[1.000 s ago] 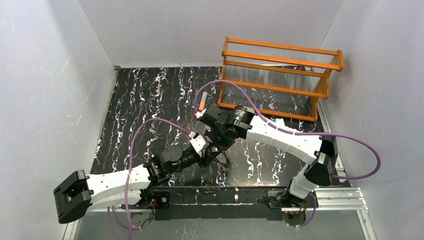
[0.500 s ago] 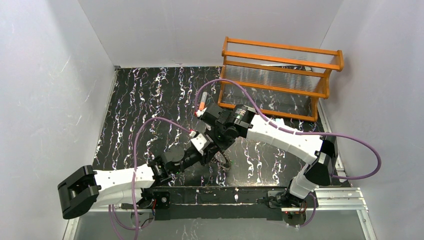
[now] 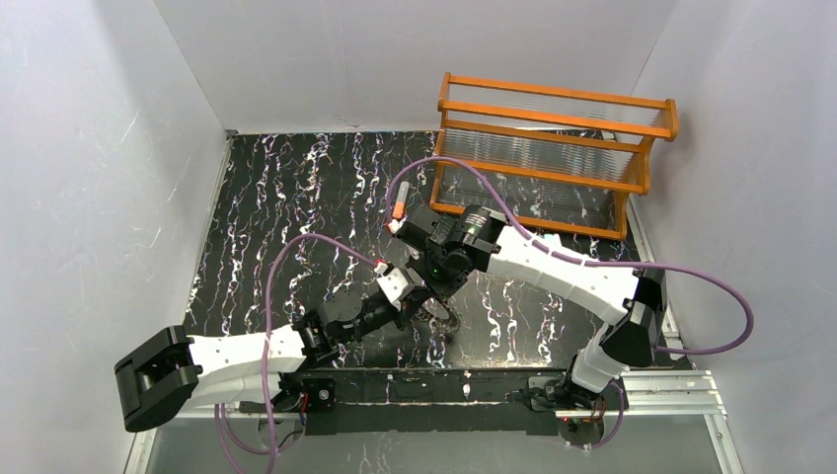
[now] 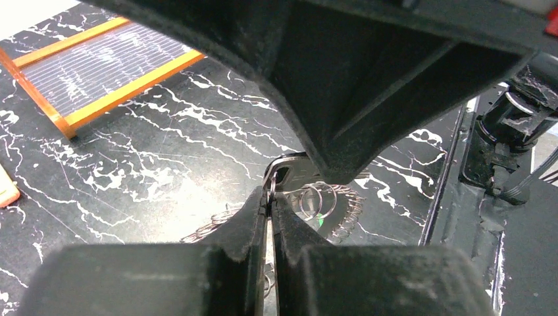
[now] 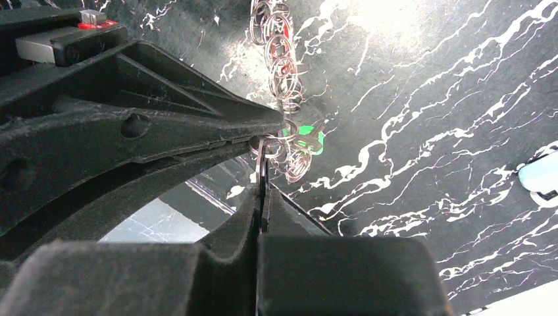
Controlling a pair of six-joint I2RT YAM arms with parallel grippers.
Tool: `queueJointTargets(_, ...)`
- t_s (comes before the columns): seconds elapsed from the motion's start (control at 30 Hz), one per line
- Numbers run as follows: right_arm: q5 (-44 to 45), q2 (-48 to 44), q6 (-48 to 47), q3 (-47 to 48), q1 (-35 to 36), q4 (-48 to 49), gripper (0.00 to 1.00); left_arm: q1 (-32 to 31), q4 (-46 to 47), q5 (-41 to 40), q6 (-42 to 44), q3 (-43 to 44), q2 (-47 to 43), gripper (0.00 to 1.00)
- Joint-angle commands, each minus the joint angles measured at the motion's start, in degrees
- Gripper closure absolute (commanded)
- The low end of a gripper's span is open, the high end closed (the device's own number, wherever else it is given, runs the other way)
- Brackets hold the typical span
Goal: Remove the keys from the keyring
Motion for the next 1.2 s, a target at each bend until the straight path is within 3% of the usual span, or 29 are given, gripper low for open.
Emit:
queueJointTargets(0.0, 0.61, -1.37, -0.33, 3.87, -0.78, -2.17, 0.99, -0.32, 0.29, 2.33, 3.01, -0.79, -1.51, 1.0)
queueJointTargets(0.43, -0.93, -1.29, -3.34, 3.95, -4.06, -4.42, 0.99, -2.81, -9.2, 6.89, 8.76, 1.28, -3.31, 1.0)
queueJointTargets(0.9, -6.24, -2.96, -6.13, 0.61, -8.37, -2.67, 0.99, -3.13, -11.08, 4.52, 6.16, 0.53, -4.59, 1.0)
queueJointTargets(1.17, -8.12, -3.58, -7.46, -1.98, -9.13, -1.35, 0.99, -3.13, -10.18, 8.18, 8.17, -0.5, -5.98, 1.0)
